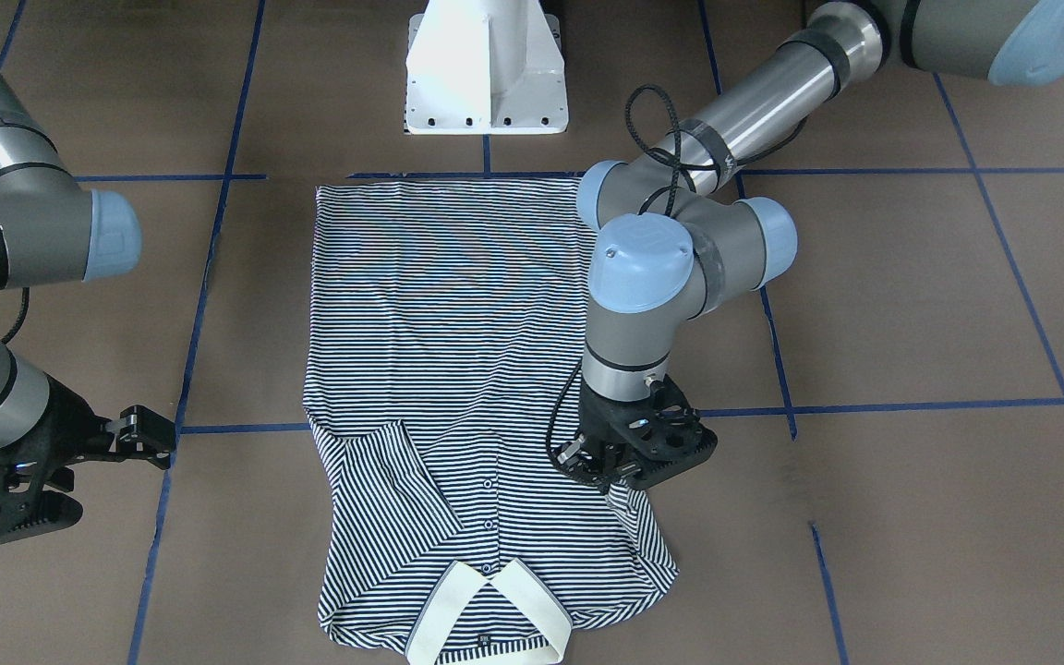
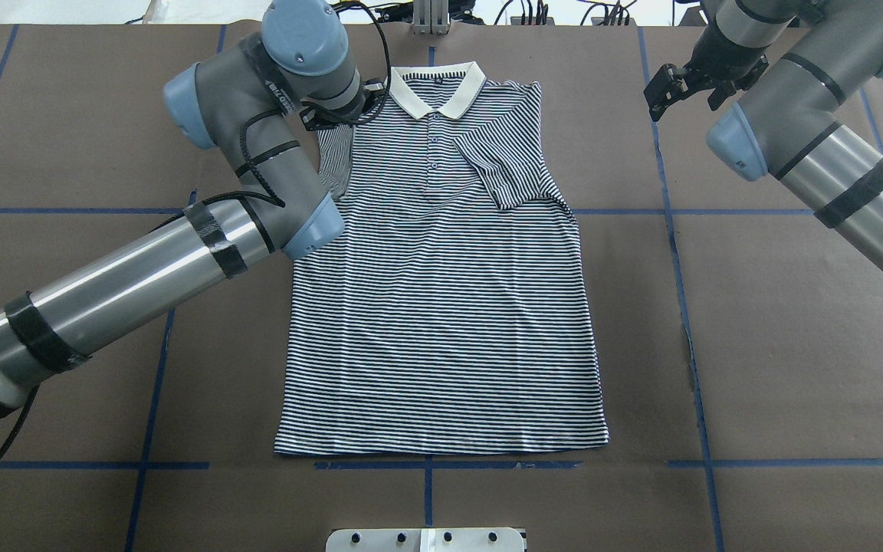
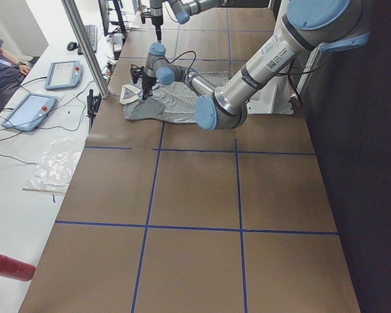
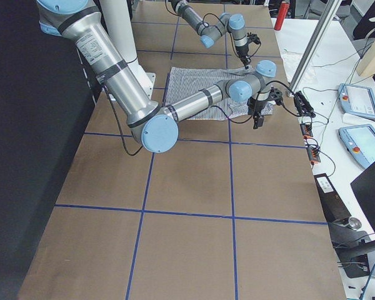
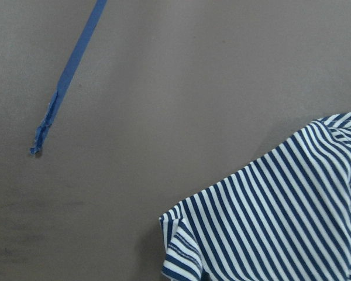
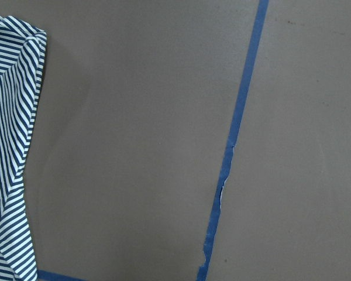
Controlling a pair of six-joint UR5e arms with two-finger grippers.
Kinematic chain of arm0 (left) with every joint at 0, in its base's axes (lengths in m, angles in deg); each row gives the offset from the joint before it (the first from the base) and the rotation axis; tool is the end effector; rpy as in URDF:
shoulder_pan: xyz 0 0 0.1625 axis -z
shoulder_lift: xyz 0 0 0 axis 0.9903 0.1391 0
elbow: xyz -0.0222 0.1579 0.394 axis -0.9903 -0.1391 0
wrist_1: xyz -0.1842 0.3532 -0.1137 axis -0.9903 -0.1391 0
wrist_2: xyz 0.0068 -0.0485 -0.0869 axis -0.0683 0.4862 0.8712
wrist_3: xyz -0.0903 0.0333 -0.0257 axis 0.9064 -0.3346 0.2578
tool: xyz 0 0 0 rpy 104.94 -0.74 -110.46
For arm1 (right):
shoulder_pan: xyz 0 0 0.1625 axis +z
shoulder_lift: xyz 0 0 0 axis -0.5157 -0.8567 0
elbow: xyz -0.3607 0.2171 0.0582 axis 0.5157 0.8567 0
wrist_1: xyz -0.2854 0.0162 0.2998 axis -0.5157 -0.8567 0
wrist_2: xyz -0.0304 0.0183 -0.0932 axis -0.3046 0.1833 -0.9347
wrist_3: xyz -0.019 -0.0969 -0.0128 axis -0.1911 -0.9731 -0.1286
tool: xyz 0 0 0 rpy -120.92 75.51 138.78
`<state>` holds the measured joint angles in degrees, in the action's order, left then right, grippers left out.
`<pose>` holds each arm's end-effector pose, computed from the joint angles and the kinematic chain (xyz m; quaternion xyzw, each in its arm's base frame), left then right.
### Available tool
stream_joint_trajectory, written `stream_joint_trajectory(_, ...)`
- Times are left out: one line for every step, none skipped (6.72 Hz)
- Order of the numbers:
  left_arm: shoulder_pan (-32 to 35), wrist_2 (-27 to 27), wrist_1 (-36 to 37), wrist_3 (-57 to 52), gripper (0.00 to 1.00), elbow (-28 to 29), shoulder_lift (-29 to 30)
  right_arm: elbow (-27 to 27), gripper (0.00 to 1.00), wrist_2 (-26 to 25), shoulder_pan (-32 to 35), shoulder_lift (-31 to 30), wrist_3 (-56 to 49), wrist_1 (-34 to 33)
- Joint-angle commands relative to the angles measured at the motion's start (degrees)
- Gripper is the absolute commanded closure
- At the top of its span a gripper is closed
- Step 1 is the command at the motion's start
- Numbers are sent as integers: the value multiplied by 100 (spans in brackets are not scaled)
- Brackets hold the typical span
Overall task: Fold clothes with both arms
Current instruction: 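Fold the sleeve inward over the shirt body with the left gripper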
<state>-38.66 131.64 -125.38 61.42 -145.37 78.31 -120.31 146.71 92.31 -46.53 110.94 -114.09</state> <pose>0.5333 -0.6630 0.2089 0.0947 0.4150 -0.2721 0.8630 -0.2859 -0.6785 0.3719 0.0687 -0.3726 -0.0822 0.9218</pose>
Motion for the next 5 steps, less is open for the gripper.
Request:
stream_joint_trajectory(-89,-47,-694,-47,2,535,120,1,0,0,0,-26,-1,15)
stream_joint_trajectory(-107,-47,-853,-128,0,457,155,53,0,-9,0,-375,8,859)
stream_joint_trajectory(-98,-21,-950,-138,0,282,146,236,0,9,-9,-552,399,1625)
stream_joint_trajectory(-89,31,-890,-164,0,106,94,230,0,0,-70,-563,673,1702)
stream_joint_trajectory(-89,136,-811,-251,0,-600,-437,82,0,-26,-183,-563,850,1694)
